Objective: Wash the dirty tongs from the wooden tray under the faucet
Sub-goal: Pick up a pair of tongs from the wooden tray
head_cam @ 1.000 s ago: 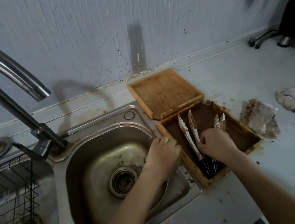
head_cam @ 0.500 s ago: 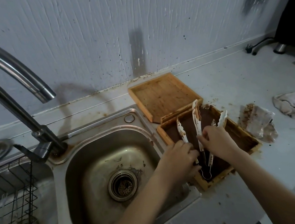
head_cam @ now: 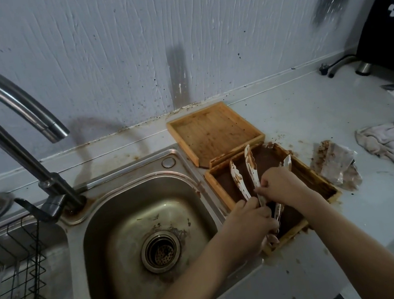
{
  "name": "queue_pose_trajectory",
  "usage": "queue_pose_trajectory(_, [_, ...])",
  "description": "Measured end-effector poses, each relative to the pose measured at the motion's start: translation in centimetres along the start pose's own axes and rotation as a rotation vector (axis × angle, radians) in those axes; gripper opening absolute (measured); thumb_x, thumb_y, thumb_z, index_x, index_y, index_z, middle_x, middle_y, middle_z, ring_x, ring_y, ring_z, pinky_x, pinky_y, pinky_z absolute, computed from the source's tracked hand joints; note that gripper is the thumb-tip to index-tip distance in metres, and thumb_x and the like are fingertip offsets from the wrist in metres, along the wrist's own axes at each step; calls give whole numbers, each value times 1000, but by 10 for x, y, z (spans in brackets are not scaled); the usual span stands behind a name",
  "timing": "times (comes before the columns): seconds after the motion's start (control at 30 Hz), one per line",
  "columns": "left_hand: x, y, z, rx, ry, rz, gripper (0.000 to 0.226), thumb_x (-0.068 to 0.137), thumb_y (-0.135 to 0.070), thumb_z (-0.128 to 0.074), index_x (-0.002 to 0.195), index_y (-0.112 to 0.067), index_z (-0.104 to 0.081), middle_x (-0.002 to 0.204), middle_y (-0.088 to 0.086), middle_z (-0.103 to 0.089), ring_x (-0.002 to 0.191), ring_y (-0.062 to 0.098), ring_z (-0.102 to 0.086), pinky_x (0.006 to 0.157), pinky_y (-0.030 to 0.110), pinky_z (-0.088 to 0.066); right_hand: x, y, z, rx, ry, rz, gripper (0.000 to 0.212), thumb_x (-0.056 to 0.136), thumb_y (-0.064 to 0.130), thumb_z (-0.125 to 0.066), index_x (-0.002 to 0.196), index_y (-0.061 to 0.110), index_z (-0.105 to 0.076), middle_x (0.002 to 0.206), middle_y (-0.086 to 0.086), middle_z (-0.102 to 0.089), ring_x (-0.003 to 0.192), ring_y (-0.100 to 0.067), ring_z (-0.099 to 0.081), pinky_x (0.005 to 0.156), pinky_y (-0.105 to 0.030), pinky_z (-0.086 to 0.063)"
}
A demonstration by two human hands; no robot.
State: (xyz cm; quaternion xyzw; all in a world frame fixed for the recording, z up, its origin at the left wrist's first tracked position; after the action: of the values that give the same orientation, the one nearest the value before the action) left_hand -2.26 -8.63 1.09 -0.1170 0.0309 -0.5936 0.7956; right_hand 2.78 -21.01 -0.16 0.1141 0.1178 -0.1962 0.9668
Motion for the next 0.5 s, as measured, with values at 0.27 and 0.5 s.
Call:
queue_pose_trajectory(0.27, [-6,-1,18,-168,-88,-68,16,89,-8,-53,100,-8,-64,103,8,-60,94,20,-55,77,28,-43,-4,6,27,121,-96,60,31,88,35,-57,70,14,-69,63,2,-65,53,-8,-55,50,-18,-41])
queue_pose_trajectory(0.5, [-13,6,38,-210,-267,-92,12,83,-5,-60,92,-8,-67,98,6,-62,86,16,-59,71,22,-49,-38,13,90,493,-561,170,21,92,25,-55,94,10,-70,80,-2,-72,61,-11,-62,56,-19,-48])
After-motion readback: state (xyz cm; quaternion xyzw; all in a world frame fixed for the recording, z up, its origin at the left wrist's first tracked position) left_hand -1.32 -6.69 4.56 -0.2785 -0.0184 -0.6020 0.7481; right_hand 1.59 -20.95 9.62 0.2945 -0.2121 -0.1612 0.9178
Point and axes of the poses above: each hand's wrist, its own x-axis towards the middle knuckle, its own z-axis out of the back of the hand, y = z × x, the point moved 6 cm from there along x, towards the middle knuckle
